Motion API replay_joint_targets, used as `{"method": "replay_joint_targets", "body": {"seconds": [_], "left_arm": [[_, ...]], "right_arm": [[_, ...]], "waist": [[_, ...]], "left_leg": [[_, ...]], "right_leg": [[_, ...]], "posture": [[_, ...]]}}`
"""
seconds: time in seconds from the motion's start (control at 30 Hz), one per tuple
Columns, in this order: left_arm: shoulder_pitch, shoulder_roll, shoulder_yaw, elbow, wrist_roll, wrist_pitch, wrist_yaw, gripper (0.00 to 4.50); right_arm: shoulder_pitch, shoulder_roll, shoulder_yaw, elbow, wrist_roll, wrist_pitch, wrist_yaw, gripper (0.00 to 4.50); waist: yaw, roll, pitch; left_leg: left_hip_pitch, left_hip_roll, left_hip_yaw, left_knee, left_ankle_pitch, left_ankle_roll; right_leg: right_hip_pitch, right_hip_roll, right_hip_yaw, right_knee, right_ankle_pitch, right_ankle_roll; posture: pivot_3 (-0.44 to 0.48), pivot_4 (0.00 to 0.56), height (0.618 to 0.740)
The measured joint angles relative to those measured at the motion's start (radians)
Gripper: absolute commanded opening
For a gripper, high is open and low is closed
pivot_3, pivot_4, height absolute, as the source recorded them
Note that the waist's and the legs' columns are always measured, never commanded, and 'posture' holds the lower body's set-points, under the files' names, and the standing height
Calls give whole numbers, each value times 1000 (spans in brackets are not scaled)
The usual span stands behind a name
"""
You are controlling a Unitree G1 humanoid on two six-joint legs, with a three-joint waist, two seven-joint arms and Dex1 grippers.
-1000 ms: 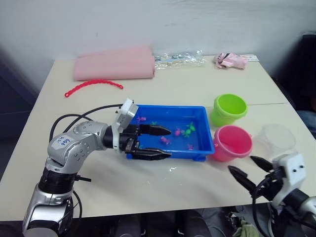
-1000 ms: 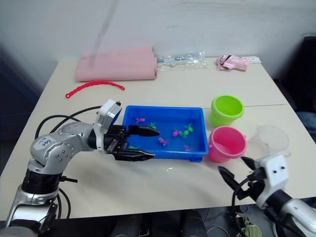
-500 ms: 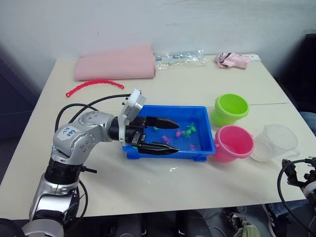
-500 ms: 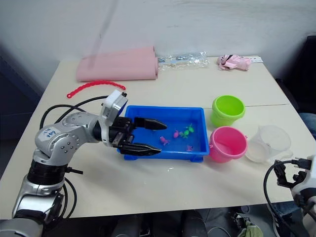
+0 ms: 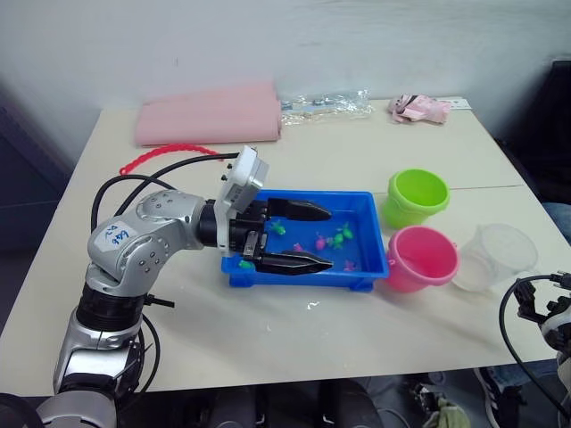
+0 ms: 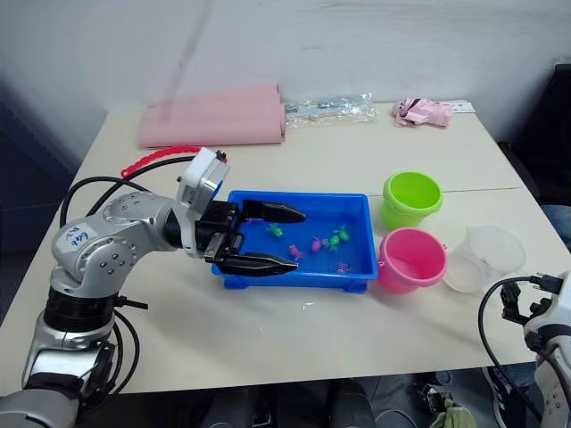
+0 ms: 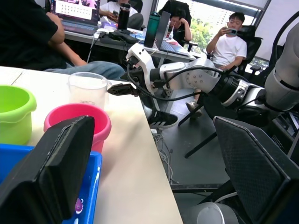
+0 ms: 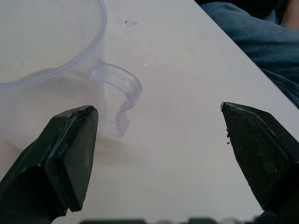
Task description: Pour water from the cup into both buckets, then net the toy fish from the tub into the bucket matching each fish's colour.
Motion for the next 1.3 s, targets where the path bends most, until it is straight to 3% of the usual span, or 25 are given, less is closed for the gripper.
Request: {"method": "replay_joint_targets", "body": {"seconds": [0.07, 0.7, 0.8, 0.9, 0.93, 1.3], "left_arm": [[0, 0, 0, -3, 0, 0, 6, 4500], [-11, 8, 14, -3, -4, 1, 39, 4500], [-23, 10, 21, -3, -4, 1, 41, 4500], [-32, 10, 21, -3, -4, 1, 41, 4500], [-34, 10, 21, -3, -3, 1, 41, 4500], [-56, 18, 21, 5, 3, -5, 30, 4500]], "right_arm": [[-23, 6, 0, 22, -4, -10, -8, 2729], [-113, 6, 96, 257, -99, -219, 40, 2729], [-116, 6, 96, 292, -105, -270, 61, 1911], [-143, 10, 95, 345, -84, -334, 106, 355], [-153, 15, 94, 358, -71, -352, 123, 54], [-183, 64, 72, 414, 35, -418, 188, 54]], "waist": [[0, 0, 0], [-10, 0, 0], [-15, 0, 0], [-19, 0, 0], [-20, 0, 0], [-18, 1, 1]], "left_leg": [[0, 0, 0, 0, 0, -1], [0, 0, 1, 0, 1, -2], [0, 0, 1, 0, 1, -2], [1, 0, 2, 0, 1, -2], [1, 0, 2, 0, 1, -2], [1, 1, 2, 0, 1, -2]], "right_leg": [[0, 1, 0, 0, 0, 0], [-1, 3, 2, 0, 0, 0], [-1, 3, 2, 0, 0, 0], [-1, 3, 2, 0, 0, 0], [-1, 3, 2, 0, 0, 0], [-1, 3, 3, 0, 0, 0]], "posture": [[0, 150, 738], [0, 150, 738], [0, 150, 738], [0, 150, 738], [0, 150, 738], [0, 150, 738]]}}
